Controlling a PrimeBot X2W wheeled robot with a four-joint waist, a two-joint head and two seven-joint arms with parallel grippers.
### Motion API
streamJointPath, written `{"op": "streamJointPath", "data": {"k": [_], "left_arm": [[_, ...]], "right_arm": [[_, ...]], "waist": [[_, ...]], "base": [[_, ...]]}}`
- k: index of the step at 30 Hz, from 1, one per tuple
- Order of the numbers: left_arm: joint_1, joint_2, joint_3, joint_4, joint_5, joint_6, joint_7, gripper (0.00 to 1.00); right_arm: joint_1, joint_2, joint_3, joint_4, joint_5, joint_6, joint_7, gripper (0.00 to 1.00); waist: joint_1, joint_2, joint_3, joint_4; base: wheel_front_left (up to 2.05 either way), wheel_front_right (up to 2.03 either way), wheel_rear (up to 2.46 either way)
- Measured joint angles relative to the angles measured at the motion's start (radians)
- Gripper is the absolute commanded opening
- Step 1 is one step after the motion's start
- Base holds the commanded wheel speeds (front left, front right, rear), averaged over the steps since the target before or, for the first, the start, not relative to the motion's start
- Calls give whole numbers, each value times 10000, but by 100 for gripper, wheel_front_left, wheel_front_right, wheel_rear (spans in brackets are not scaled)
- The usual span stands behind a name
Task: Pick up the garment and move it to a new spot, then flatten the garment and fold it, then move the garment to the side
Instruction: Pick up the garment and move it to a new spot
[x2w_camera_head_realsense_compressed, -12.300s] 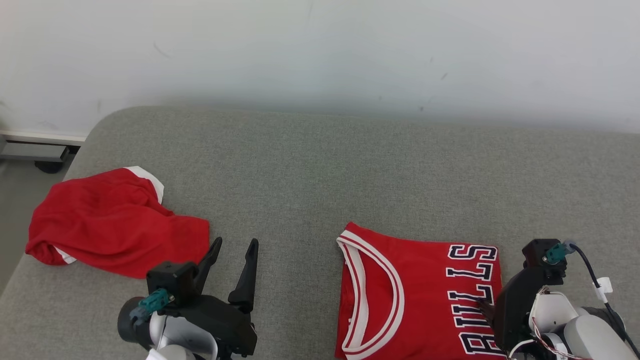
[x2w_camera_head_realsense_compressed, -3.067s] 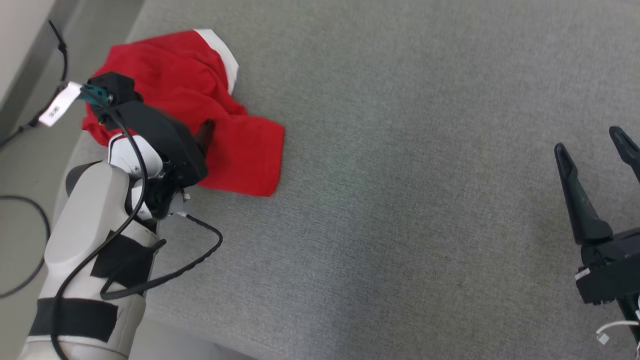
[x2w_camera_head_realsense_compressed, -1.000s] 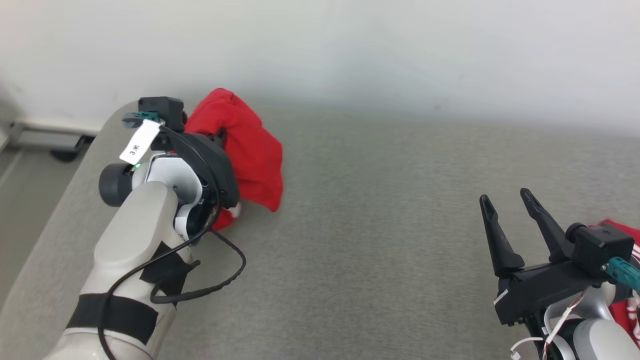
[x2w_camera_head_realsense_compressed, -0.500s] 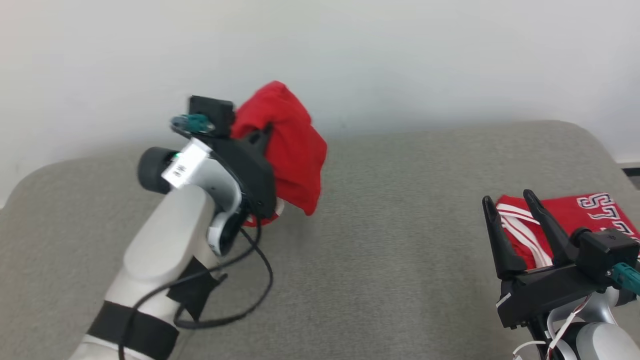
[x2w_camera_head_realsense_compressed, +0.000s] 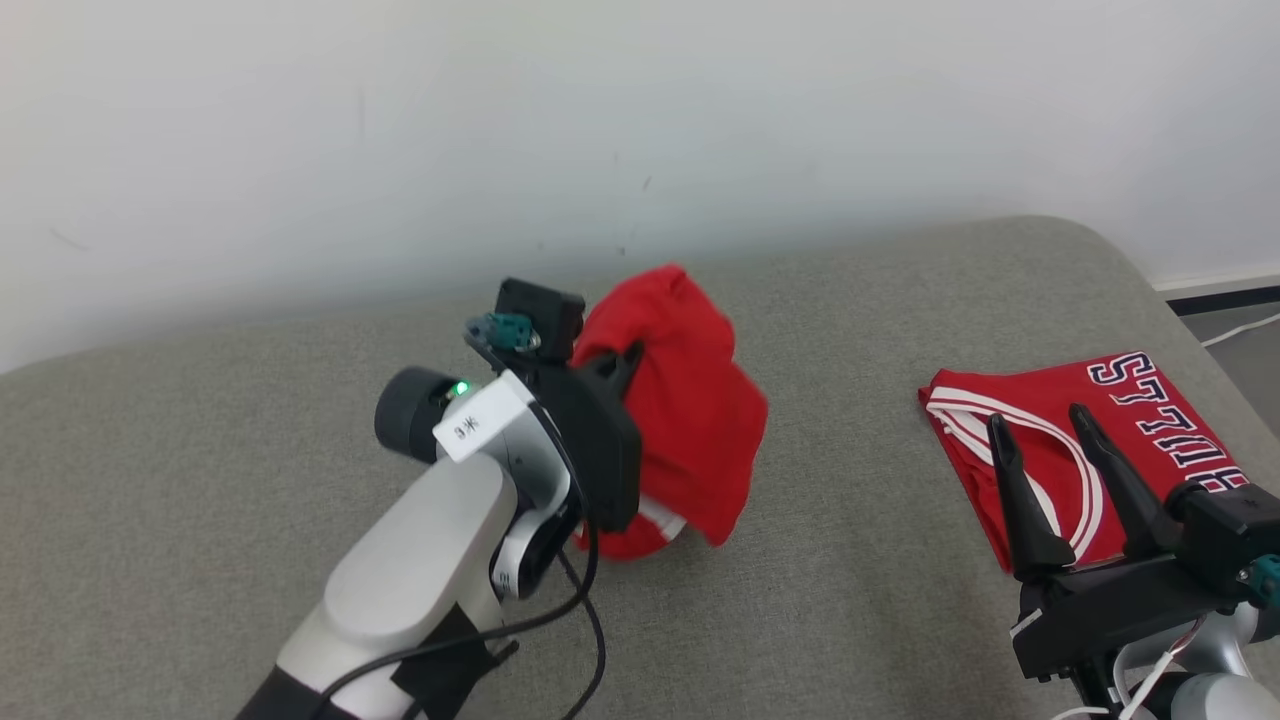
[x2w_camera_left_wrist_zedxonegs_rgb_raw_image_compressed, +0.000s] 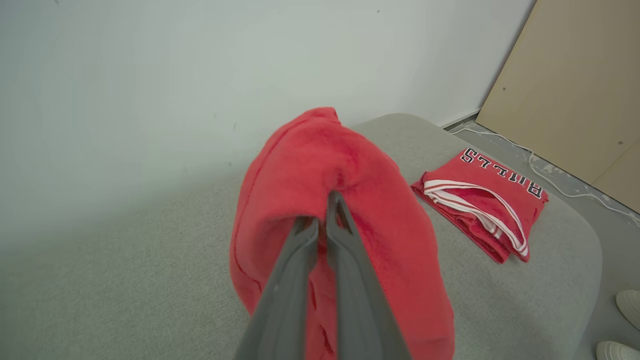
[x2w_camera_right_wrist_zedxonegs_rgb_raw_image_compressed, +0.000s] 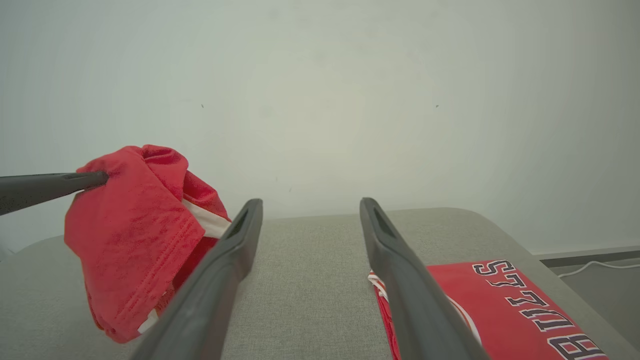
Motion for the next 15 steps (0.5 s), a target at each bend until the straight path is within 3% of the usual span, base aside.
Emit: {"op": "streamJointPath", "data": {"k": [5,6,7,15], "left_arm": [[364,23,-234,90,-69,163,194,0],[401,25,-267,182,-71,178,199,37],[412,27,-313,236,-81,240,238,100],[575,40,-688,309,-520,337,359,100]], "right_arm": [[7,21,2,-58,10,-27,-44,100],[-18,36,17,-35,10,-27,-44,100],[-31,46,36,-25,12,-27,-44,100],[-259,75,71,63,17,-27,-84,100]], "waist": [[0,1,136,44],[1,1,171,56],[1,2,200,65],[1,1,372,107]], "base": [[0,0,0],[0,0,0],[0,0,0],[0,0,0]]}}
